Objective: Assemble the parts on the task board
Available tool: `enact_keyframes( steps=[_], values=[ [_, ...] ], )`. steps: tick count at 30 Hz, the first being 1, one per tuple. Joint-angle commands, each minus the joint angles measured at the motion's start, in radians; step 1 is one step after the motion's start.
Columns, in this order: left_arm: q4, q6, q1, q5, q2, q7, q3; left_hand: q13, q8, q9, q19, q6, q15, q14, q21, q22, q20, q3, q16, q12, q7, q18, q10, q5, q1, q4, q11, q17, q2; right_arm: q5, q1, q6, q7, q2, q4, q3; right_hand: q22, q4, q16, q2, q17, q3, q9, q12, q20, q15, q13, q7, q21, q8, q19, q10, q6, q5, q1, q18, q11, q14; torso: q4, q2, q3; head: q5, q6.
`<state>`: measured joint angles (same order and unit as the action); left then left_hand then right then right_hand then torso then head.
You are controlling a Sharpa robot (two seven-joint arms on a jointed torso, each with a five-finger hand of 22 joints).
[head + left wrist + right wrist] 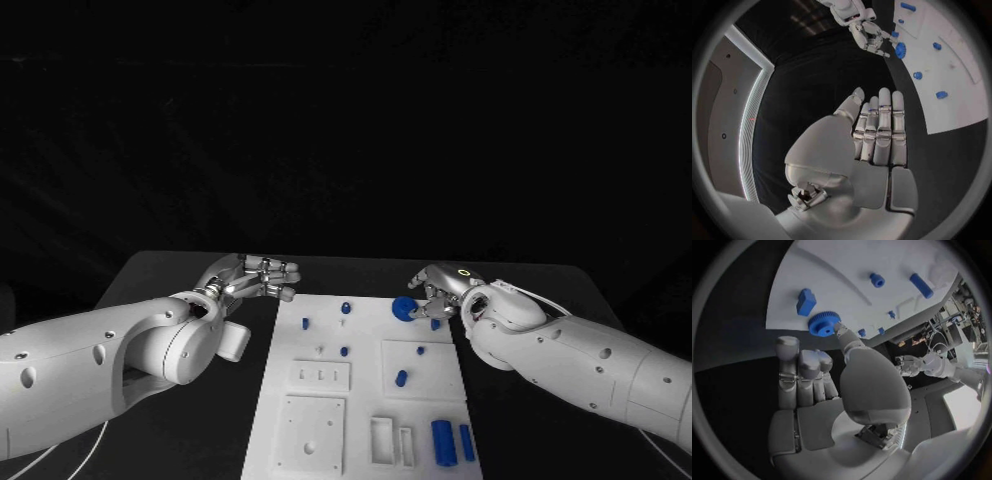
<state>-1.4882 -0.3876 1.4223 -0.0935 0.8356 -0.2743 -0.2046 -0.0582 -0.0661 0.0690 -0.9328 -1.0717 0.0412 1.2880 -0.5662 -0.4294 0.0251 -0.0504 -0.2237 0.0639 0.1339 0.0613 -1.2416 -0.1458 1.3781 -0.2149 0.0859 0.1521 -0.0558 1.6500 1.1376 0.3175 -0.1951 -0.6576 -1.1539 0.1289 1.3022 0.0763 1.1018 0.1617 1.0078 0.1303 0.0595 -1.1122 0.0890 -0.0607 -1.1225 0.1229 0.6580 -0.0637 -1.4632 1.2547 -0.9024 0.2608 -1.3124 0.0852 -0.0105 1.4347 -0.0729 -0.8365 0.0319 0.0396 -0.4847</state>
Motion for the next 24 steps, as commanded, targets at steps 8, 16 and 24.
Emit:
enact_keyframes(
  steps=[8, 16, 24],
  values=[
    [0.003, 0.020, 0.001, -0.003, -0.008, -0.005, 0.001, -0.001, 0.001, 0.000, -0.008, 0.007, 0.001, -0.005, 0.004, 0.001, -0.002, 0.000, 0.003, -0.005, -0.002, 0.011, 0.005, 0.003, -0.004, 0.003, -0.001, -0.002, 0.009, -0.074, -0.011, -0.076, 0.002, 0.030, 0.050, 0.000, 0.056, 0.005, 0.012, -0.017, 0.044, 0.013, 0.000, -0.037, -0.007, -0.001, -0.045, -0.001, 0.013, 0.004, -0.038, 0.023, -0.015, 0.005, 0.005, 0.011, -0.001, 0.014, -0.0022, 0.001, 0.0031, 0.009, -0.006],
    [0.003, 0.021, 0.001, -0.003, -0.007, -0.005, 0.001, -0.001, 0.001, 0.000, -0.008, 0.009, 0.001, -0.006, 0.005, 0.001, -0.002, -0.001, 0.004, -0.005, -0.002, 0.011, 0.005, 0.002, -0.005, 0.005, -0.001, -0.002, 0.009, -0.088, -0.017, -0.061, 0.013, 0.043, 0.067, 0.001, 0.072, 0.011, 0.013, -0.028, 0.048, 0.056, 0.003, -0.042, -0.001, -0.006, -0.054, -0.009, 0.005, 0.002, -0.043, 0.030, -0.073, -0.010, 0.016, 0.005, 0.006, 0.015, -0.0014, 0.001, 0.0033, 0.007, -0.011],
    [0.004, 0.021, 0.001, -0.003, -0.007, -0.004, 0.001, -0.001, 0.001, 0.000, -0.008, 0.009, 0.001, -0.006, 0.005, 0.001, -0.002, -0.001, 0.004, -0.005, -0.002, 0.011, 0.005, 0.002, -0.005, 0.005, -0.001, -0.002, 0.009, -0.114, -0.017, -0.053, 0.020, 0.044, 0.071, 0.001, 0.078, 0.002, 0.015, -0.033, 0.051, 0.069, 0.004, -0.048, 0.000, -0.007, -0.061, -0.011, 0.005, 0.001, -0.046, 0.035, -0.101, -0.009, 0.034, 0.003, 0.007, 0.016, -0.0009, 0.002, 0.0034, 0.005, -0.015]
  ],
)
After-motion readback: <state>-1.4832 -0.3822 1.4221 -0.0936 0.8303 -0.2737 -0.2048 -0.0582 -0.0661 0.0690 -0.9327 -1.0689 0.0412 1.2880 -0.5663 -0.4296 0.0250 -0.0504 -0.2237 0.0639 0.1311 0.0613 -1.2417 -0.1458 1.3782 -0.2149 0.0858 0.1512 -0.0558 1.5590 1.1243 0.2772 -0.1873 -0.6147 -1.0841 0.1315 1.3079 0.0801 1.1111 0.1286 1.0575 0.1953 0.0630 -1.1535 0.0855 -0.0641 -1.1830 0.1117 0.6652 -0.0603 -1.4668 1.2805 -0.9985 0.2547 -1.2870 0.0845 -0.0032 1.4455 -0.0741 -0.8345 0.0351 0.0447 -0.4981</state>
